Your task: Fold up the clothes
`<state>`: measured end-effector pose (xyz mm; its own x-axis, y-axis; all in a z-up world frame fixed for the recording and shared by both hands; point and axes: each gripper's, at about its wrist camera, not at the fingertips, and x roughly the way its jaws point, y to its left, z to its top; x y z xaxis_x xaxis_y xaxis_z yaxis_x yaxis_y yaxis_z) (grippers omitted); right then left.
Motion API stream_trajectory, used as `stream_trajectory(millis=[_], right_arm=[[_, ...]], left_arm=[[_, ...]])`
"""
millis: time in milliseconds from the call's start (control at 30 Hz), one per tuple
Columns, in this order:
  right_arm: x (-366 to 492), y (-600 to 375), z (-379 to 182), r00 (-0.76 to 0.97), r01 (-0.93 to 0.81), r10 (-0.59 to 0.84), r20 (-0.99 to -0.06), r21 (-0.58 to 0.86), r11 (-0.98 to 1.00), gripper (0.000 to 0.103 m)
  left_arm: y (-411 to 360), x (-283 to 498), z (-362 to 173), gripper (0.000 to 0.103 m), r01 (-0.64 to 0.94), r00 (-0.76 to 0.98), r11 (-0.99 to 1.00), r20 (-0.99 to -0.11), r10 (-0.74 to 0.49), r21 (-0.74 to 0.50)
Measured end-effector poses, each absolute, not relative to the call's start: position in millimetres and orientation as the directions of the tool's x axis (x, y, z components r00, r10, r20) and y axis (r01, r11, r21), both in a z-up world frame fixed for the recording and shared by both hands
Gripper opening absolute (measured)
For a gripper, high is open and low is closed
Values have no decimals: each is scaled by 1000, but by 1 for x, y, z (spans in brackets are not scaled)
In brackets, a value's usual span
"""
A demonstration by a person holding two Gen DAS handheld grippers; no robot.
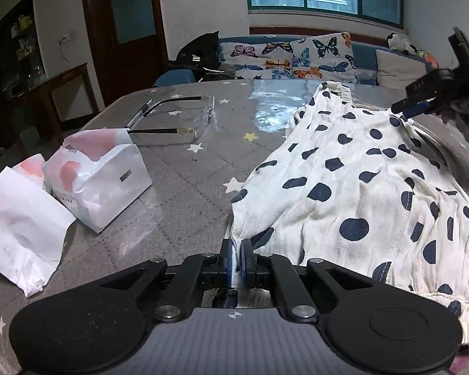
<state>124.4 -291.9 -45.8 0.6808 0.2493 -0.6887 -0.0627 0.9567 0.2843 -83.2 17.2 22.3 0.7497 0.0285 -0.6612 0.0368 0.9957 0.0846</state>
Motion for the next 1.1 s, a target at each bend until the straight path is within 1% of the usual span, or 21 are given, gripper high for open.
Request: stream_trajectory(millis=[100,133,200,233,267,333,533,1000,1033,1100], right_arm=[[135,-298,-51,674,-55,282,-683,334,941,26],[137,-298,-52,671,-63,291,-682,338,939,19],[138,-296,-52,668,-88,303,-679,332,939,13],[138,-295,-51,671,-98,299,-679,319,943,8],[139,-293,-49,675,-105,292,-678,303,947,5],[138,-291,-42,689,-116,272,-671,269,956,4],[133,-296,-18,743,-123,251,-620,241,963,3],[83,-317,58,935,-70,119,-334,154,986,2],[82,-320,55,936,-44,84,-343,122,992,3],[88,-329,35,896,26,-1,-445,50,998,4]], left_arm=[[17,-82,22,6,37,748,996,-663,29,85],[17,-81,22,6,36,747,996,-664,30,85],[17,-80,22,7,34,745,996,-666,30,84],[18,-80,22,8,33,745,996,-667,31,83],[18,-80,22,10,31,744,996,-668,31,81],[18,-79,23,10,30,743,996,-669,30,78],[17,-78,23,10,32,743,996,-668,32,83],[17,-77,22,10,35,745,995,-667,35,91],[17,-76,22,10,37,745,995,-666,34,92],[18,-76,21,10,39,746,995,-665,31,90]])
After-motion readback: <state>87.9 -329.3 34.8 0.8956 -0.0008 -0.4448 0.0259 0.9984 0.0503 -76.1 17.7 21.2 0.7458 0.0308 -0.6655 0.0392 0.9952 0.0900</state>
